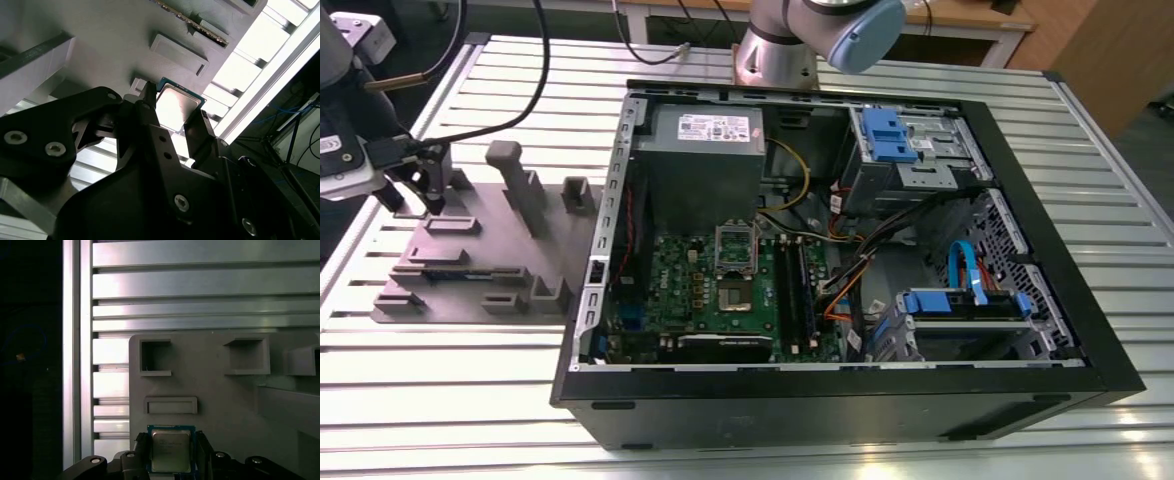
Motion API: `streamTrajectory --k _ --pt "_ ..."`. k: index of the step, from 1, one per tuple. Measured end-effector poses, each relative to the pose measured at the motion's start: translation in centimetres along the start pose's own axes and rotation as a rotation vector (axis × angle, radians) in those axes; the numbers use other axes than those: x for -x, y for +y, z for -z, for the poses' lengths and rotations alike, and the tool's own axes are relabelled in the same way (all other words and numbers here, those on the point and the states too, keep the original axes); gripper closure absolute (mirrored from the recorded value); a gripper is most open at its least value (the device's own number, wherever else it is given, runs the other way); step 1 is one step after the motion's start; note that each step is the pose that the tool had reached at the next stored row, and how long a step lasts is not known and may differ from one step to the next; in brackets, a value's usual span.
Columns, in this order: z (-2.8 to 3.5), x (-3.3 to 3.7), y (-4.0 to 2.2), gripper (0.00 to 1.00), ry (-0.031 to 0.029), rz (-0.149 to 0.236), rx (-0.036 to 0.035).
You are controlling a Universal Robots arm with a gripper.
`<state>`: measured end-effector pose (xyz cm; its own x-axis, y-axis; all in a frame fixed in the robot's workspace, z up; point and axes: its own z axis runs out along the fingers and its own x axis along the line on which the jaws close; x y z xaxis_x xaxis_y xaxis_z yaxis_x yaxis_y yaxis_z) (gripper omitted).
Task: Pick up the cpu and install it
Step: 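Pick up the cpu and move it towards the insertion slot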
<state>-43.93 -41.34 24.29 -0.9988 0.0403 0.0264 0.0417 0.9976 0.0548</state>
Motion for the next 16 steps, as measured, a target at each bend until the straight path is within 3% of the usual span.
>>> streamTrajectory --k 16 --pt "0.72 -0.02 0.04 0.53 0.0001 0.0 -0.0001"
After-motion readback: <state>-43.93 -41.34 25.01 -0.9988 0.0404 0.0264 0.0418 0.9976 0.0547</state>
